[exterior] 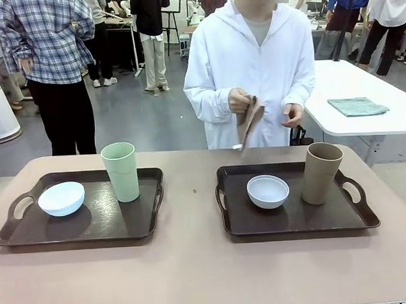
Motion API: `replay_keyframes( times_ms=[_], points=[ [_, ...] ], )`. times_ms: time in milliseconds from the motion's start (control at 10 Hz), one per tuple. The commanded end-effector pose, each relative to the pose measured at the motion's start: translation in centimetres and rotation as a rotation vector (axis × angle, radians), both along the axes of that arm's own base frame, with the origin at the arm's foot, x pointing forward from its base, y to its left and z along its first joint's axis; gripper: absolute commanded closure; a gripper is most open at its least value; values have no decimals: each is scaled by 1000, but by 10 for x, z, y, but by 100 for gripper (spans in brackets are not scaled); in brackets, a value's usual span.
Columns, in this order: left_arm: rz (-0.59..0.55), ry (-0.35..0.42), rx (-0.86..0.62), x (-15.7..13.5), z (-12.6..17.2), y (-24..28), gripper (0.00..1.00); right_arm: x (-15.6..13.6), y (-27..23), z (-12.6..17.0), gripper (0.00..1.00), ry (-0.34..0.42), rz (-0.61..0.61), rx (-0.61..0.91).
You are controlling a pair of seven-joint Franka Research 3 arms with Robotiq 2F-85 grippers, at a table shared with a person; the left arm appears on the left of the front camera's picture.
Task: Set up a tray with a mat and arrange the tableware.
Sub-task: Pick up the Picnic Bowl and Reusable plastic cup from the Handle tray in front of the human's position and hold them in the air.
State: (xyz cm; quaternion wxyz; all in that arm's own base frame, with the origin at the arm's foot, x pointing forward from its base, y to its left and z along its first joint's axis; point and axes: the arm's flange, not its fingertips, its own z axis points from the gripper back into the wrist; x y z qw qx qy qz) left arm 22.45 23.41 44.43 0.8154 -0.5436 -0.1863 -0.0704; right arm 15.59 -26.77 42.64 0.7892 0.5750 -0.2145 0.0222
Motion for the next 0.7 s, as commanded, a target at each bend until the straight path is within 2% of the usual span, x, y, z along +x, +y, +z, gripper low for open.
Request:
replay_keyframes(
  times_ms=[0,600],
  points=[
    [-2,-8,-1,0,0,0,0,0,0,0,0,-2,1,2],
    [-2,-8,-1,0,0,0,0,0,0,0,0,-2,1,2]
  ],
)
